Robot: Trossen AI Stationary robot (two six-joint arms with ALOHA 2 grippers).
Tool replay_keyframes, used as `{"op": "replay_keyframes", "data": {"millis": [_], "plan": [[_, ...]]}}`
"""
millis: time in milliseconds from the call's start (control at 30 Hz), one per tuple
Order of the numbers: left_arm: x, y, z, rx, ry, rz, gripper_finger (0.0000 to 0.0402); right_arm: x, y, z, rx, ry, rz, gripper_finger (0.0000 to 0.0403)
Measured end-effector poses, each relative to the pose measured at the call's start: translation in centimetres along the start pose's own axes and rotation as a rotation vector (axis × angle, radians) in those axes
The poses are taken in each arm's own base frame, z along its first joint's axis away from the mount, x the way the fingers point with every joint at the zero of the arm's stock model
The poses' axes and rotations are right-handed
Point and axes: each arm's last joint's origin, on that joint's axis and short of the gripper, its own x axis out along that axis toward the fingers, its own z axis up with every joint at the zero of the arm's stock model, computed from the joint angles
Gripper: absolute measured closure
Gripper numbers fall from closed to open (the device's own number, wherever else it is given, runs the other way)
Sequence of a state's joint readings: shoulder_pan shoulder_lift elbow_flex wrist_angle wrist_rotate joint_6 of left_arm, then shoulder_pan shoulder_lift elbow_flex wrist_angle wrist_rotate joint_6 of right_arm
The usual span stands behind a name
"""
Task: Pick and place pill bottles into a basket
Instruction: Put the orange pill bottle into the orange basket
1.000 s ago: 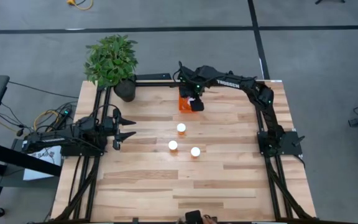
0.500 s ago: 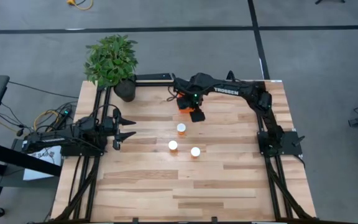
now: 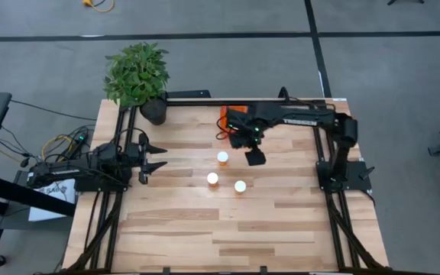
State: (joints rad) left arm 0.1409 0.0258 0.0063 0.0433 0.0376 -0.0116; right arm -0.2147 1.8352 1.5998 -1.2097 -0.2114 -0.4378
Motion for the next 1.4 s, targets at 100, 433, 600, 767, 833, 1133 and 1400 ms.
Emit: {"op": "replay_keyframes", "data": {"millis": [100,433,600,767,833,1133,1400], "plan": [[0.0,0.0,0.0,0.000,-0.001,0.000,0.0193,1.1,1.0,-1.4,0.020,-0.024,-0.009,0.0152],[0.0,0.0,0.0,0.000,0.000,0.001,0.0193,3.3,5.3,-2.2,0.035,-0.079,-0.142,0.0152],[0.0,0.0,0.0,0.000,0.000,0.003,0.0193,4.4,8.3,-1.2,-0.016,-0.070,-0.179,0.0152],[0.0,0.0,0.0,0.000,0.001,0.010,0.0193,5.3,10.2,-0.4,-0.027,-0.088,-0.210,0.0152],[0.0,0.0,0.0,0.000,0.002,0.013,0.0193,5.1,10.8,-0.1,-0.026,-0.119,-0.221,0.0152],[0.0,0.1,0.0,0.000,0.004,0.024,0.0193,5.3,11.9,0.2,-0.022,-0.141,-0.212,0.0152],[0.0,0.1,0.0,0.000,0.004,0.024,0.0193,5.3,11.9,0.2,-0.007,-0.146,-0.221,0.0152]]}}
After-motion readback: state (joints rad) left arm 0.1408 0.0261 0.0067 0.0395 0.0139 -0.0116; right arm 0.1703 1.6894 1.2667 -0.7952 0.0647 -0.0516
